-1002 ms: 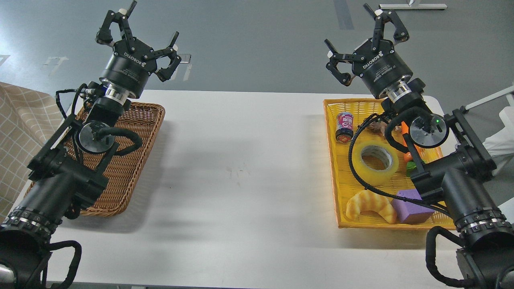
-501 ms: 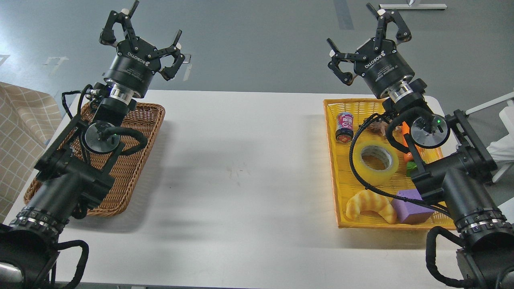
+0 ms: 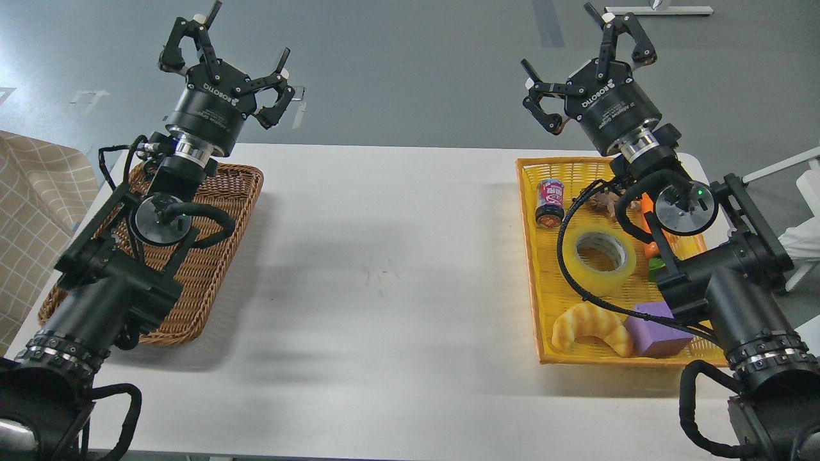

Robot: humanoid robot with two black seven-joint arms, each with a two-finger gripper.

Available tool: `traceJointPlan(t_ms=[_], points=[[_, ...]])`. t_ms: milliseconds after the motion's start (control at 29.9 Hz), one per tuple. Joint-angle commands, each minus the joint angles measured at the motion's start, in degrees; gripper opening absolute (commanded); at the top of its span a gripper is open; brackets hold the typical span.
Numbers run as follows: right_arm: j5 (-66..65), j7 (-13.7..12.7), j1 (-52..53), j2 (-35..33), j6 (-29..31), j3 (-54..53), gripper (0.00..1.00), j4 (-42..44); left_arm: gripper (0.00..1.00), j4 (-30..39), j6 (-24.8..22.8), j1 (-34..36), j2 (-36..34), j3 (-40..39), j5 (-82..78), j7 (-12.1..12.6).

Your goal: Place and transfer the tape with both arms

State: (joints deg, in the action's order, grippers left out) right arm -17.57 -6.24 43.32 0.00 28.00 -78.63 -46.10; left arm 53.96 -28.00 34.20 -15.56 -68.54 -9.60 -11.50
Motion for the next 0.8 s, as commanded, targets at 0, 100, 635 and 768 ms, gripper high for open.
traceJointPlan(t_ms=[0, 100, 635, 768], points=[[0.0, 0.0, -0.1, 0.0, 0.0, 0.0, 1.0, 0.0, 0.98, 0.0, 0.0, 0.0, 0.0, 0.0, -0.1, 0.0], [0.0, 0.0, 0.1, 0.0, 0.0, 0.0, 1.0, -0.2, 0.98, 0.0, 0.0, 0.0, 0.0, 0.0, -0.1, 0.0], [-0.4, -0.3, 1.5, -2.2, 0.0, 8.7, 1.0, -0.2, 0.98, 0.0, 0.0, -0.3, 0.1, 0.1, -0.1, 0.0], [-0.4, -0.5, 1.8, -4.5, 0.0, 15.0, 1.0, -0.3, 0.98, 0.1, 0.0, 0.1, 0.0, 0.1, -0.1, 0.0]])
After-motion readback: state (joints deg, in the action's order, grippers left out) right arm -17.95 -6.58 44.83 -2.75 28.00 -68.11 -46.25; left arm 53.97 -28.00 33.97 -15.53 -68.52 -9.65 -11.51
